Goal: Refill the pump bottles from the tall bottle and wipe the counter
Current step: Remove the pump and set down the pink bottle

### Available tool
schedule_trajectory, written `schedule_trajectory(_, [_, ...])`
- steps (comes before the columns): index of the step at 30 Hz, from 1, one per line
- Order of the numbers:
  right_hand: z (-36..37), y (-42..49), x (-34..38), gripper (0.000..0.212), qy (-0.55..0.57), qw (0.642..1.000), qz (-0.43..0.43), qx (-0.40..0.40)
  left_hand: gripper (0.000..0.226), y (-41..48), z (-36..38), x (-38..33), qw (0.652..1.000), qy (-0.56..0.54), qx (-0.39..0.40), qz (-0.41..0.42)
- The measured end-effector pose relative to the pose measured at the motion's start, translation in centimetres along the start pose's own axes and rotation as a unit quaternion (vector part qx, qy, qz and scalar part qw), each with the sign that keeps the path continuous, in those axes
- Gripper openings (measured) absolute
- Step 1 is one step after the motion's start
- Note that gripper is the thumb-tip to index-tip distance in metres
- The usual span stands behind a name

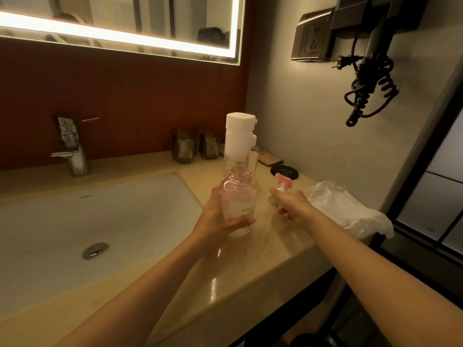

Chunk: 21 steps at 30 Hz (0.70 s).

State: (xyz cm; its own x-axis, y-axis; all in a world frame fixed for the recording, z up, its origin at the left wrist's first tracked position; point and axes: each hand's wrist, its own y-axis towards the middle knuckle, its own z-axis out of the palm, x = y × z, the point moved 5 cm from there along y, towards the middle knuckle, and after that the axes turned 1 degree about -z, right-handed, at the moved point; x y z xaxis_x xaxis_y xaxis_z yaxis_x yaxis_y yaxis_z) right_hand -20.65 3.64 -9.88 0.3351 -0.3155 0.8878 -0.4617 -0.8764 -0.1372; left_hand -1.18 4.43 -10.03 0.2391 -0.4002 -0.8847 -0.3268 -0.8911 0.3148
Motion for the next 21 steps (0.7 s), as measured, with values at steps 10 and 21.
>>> schedule_trajectory(10, [0.5, 0.7, -0.5, 0.049, -0.102, 0.994, -0.042, 0.022, 0.092, 2.3, 0.0, 1.0, 0.999, -0.007, -0.034, -0.032])
schedule_trajectory(21, [0.6, 6.8, 7.0, 0.059, 0.056, 0.971, -0.226, -0.059, 0.092, 4.1, -1.1, 2.0, 0.998, -0.003, -0.064, -0.003])
